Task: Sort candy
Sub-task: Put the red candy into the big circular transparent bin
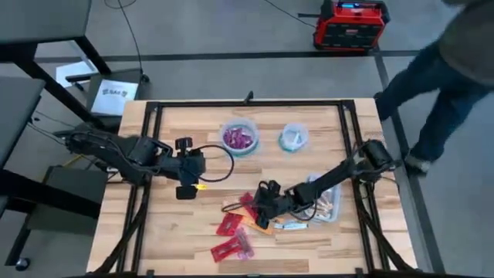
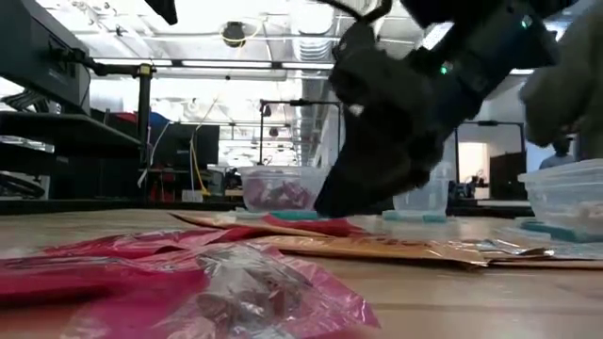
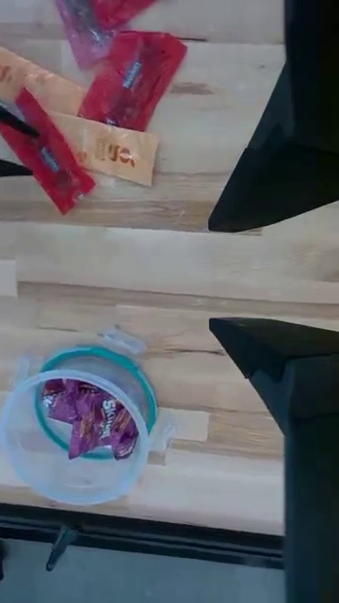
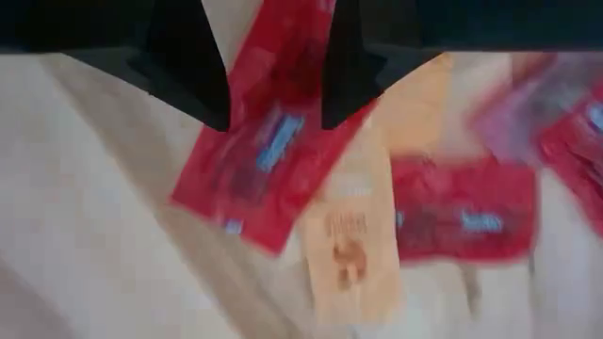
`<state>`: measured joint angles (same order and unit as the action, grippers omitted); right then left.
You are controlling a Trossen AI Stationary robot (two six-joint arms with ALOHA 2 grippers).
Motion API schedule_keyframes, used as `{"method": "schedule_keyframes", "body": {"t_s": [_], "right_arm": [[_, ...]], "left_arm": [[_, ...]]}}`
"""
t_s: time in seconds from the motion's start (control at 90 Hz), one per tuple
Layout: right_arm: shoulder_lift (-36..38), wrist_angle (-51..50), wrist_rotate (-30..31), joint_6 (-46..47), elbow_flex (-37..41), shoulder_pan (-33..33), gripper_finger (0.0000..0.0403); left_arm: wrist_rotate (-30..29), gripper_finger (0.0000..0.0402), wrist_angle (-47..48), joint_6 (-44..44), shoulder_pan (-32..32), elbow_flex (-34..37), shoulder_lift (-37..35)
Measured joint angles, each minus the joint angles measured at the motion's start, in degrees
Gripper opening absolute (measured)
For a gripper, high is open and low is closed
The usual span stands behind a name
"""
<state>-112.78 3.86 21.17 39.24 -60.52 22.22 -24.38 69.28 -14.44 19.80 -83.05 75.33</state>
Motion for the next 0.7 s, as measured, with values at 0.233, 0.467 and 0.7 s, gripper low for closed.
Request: {"method": "schedule_keyframes", "body": {"t_s": [0.233,0.467,0.7], "right_arm": [[-4.36,-1.59,-0.61,-0.04,-3.84,-0.14,0.0133],[-3.89,-4.56,-0.93,-2.97,-4.13,-0.24,0.0016],[-2.83,-9.40,-0.92,-8.43,-7.62,-0.34,0.0001]], "left_arm": [[-0.02,0.0143,0.72,-0.85,0.12,0.00,0.00],[0.00,0.0143,0.78,-0.70,0.12,0.02,0.00],[0.02,0.0143,0.77,-0.43,0.12,0.02,0.00]]}}
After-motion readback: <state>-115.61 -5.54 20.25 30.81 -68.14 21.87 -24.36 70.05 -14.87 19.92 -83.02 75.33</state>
